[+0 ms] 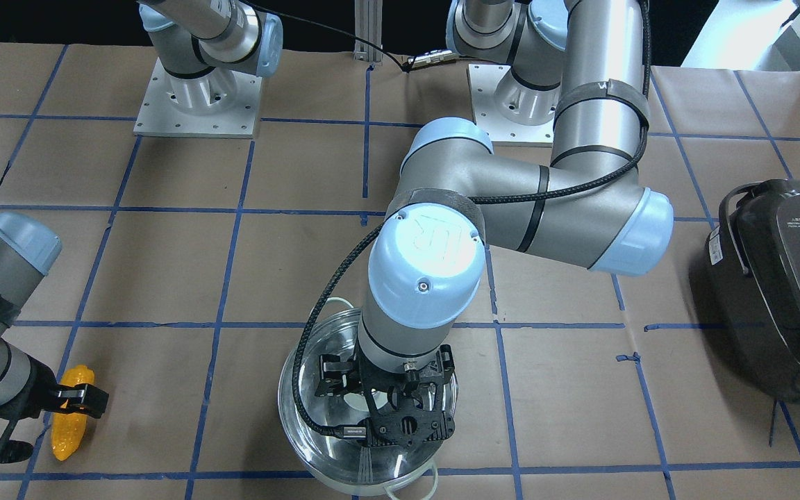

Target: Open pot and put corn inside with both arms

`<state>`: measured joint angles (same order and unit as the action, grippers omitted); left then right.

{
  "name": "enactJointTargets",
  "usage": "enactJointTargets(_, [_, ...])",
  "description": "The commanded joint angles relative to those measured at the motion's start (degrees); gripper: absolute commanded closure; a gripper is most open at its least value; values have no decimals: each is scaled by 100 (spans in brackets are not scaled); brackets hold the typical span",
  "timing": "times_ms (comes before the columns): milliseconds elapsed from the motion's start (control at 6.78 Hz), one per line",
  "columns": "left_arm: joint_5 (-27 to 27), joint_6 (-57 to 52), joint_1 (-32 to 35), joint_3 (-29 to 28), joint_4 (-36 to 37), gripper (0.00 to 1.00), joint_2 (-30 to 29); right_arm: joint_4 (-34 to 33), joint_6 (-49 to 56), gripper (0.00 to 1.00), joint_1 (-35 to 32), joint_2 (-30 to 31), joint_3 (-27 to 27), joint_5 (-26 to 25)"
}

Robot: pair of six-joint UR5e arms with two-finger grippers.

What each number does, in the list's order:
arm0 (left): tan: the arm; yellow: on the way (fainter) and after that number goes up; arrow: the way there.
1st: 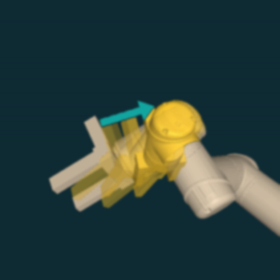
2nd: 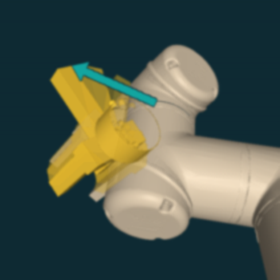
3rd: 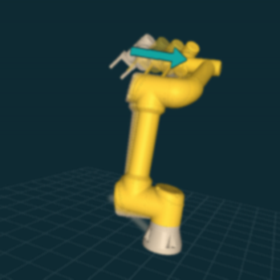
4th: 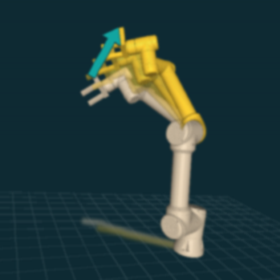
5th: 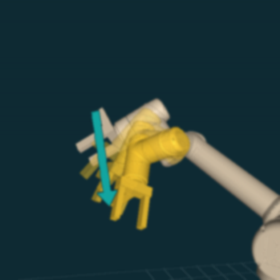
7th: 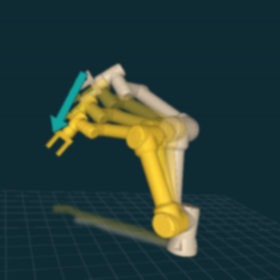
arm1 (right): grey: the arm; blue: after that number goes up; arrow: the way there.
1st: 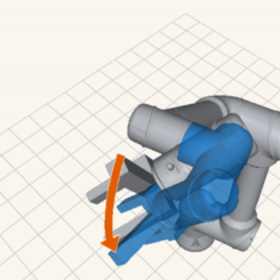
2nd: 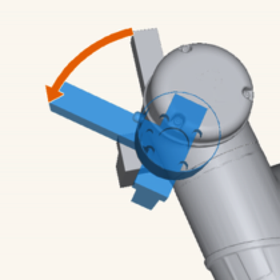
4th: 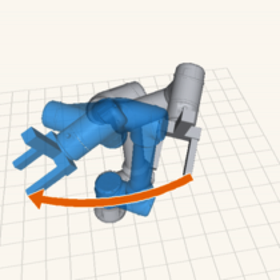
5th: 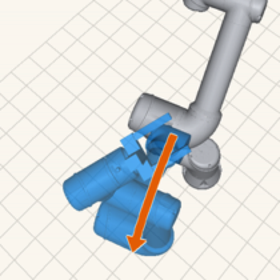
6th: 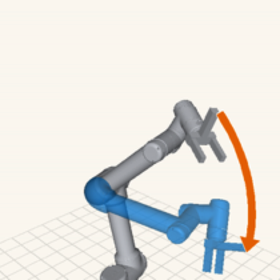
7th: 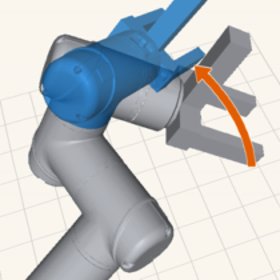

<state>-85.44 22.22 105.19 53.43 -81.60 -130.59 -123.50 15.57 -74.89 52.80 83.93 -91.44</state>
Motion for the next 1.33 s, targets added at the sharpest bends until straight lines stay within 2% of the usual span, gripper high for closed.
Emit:
enactJointTargets(0, [27, 98, 28, 106, 31, 2, -2, -78, 78, 58, 53, -95, 62, 12])
enactJointTargets(148, [19, 98, 54, 132, 39, 5, -1, -51, 69, 77, 53, -77, 149, 12])
enactJointTargets(295, [19, 116, 81, 150, 31, 19, -1, -34, 69, 90, 53, -60, 150, 20])
enactJointTargets(443, [27, 273, 90, 159, 13, 46, -10, 36, 60, 93, 53, 10, 124, 3])
enactJointTargets(590, [28, 387, 98, 159, 4, 68, -10, 202, 43, 93, 53, 254, 89, -6])
enactJointTargets(738, [28, 493, 107, 194, 13, 83, -10, 857, 34, 93, 53, 788, 19, -23])
enactJointTargets(885, [28, 503, 107, 272, 30, 94, -2, 1333, 16, 93, 9, 1141, -121, -15])
enactJointTargets(1033, [19, 503, 107, 247, -4, 98, 51, 1512, -140, 93, -122, 1275, -261, -6])
enactJointTargets(1180, [10, 494, 107, 212, -135, 98, 217, 1496, -507, 93, -688, 1303, -498, -23])
